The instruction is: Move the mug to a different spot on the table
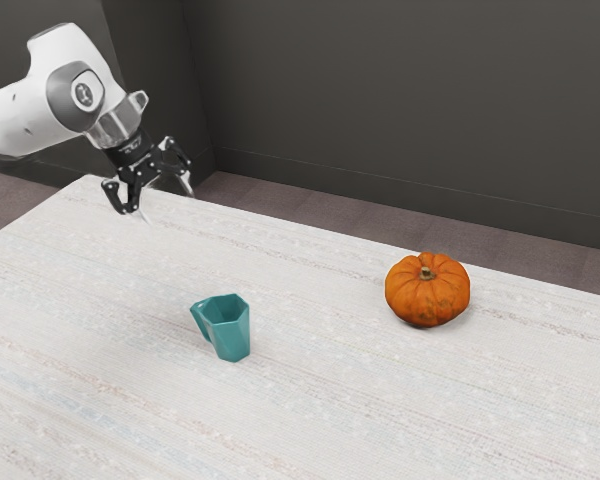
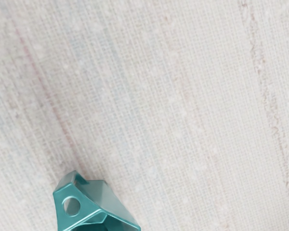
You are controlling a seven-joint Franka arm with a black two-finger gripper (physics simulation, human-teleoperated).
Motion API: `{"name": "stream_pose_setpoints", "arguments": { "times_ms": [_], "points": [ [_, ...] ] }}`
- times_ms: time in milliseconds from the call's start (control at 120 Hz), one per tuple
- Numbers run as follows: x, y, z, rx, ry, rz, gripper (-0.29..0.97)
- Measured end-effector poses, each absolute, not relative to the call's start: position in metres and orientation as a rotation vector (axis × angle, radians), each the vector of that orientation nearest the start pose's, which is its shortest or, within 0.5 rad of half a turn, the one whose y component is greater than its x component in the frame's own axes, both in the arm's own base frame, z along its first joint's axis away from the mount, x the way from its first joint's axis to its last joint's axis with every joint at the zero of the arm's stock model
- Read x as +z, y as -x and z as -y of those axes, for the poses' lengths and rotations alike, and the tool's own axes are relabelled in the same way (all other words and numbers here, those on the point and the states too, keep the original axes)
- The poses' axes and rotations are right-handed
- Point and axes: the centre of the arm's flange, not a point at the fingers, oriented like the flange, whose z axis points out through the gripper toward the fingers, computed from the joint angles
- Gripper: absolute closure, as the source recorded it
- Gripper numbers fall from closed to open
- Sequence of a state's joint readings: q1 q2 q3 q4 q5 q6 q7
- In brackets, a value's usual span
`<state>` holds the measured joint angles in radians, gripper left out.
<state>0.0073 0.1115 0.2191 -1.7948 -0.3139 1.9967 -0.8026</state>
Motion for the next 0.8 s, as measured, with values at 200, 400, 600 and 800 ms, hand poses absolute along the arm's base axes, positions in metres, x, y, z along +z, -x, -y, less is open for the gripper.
{"name": "stream_pose_setpoints", "arguments": {
  "times_ms": [200, 400, 600, 800],
  "points": [
    [0.531, -0.62, -0.126, -0.162, 2.87, 1.394, 0.0],
    [0.552, -0.629, -0.116, -0.205, 2.916, 1.039, 0.0],
    [0.649, -0.631, -0.078, -0.402, 2.941, 0.738, 0.0],
    [0.652, -0.628, -0.077, -0.356, 2.938, 0.594, 0.0]
  ]
}}
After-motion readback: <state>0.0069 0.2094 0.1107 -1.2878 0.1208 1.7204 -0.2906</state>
